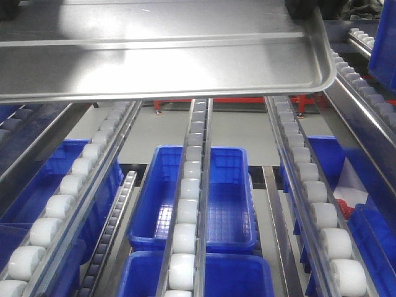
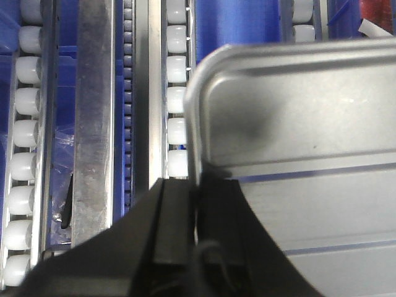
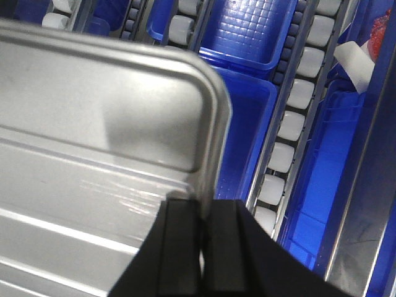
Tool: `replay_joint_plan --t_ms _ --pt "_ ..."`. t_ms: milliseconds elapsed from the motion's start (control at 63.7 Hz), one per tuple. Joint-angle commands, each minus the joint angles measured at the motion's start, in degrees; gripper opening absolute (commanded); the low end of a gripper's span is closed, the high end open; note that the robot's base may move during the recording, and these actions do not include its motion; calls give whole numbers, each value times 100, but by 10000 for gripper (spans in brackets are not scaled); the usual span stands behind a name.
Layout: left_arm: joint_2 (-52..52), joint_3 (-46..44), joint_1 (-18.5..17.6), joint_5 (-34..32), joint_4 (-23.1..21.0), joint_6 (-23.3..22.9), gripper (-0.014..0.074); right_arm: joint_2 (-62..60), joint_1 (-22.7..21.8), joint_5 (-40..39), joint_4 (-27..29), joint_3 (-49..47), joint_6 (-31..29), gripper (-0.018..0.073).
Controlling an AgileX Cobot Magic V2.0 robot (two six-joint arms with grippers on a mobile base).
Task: Grab silver tray and stack on right shelf
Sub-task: 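Hold the silver tray raised with both grippers while the base backs away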
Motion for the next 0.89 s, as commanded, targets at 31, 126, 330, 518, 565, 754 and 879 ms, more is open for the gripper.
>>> replay_joint_plan --t_ms 31,126,330,518,565,754,879 --pt "-94 -184 -48 80 284 163 -92 -150 -13 -194 -373 -187 -103 57" --pt "-94 -184 -48 80 284 163 -92 -150 -13 -194 -373 -187 -103 57" --pt "-94 -184 -48 80 284 163 -92 -150 -13 -194 -373 -187 -103 57" --pt "-94 -184 -48 80 284 163 -93 -150 -13 -194 -373 -187 -103 57" --pt "-94 -184 -48 80 284 163 -93 -150 -13 -194 -373 -187 -103 57" --pt "-94 -184 -48 80 284 163 -93 -150 -13 -194 -373 -187 -103 57" --pt "-94 -184 -48 80 284 163 -93 -150 -13 -194 -373 -187 -103 57"
